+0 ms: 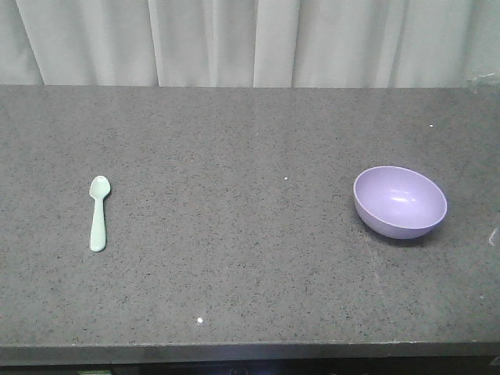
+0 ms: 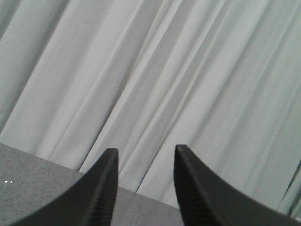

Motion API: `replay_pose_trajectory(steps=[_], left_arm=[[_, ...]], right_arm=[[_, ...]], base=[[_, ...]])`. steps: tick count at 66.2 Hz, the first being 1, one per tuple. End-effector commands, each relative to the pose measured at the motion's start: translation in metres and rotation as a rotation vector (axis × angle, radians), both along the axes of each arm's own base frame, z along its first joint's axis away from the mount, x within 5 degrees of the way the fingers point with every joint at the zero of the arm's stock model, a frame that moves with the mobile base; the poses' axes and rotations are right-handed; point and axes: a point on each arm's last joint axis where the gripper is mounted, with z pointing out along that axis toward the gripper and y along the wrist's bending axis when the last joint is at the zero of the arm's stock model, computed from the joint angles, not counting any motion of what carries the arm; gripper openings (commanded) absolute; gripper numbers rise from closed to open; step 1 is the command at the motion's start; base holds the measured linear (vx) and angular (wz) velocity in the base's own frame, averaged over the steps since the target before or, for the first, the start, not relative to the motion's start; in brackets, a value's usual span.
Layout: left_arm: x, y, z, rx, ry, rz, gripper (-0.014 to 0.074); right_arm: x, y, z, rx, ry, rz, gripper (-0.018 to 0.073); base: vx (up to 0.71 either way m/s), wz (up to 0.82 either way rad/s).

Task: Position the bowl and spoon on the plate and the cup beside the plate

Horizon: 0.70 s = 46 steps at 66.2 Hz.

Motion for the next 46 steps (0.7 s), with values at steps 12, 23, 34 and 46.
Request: replay_pose_trajectory(steps=[12,23,34,46], left_arm=[[0.055,-0.003,0.030,0.202,0.268,0.043,0.0397],[0.102,-0.016,0.059,0.337,0.401,-0.063,0.0398],[0.160,-0.027,0.061,0.428,0.536,-0.147,0.0398],[0.223,-0.034,0.033,0.441,0.710,-0.188,0.0398]], right_arm=[[-0.001,0.000,0.017,-0.022,-0.088,0.001,0.0532],[0.001,0.000,0.013,-0.027,-0.047,-0.002,0.0532],[0.001,-0.001,0.009,-0.037,0.001,-0.007,0.0532],[0.001,-0.001,0.007,-0.036,0.023,-0.009,0.0532]], base=[[0.00,0.00],[0.00,0.00],[0.00,0.00],[0.00,0.00]])
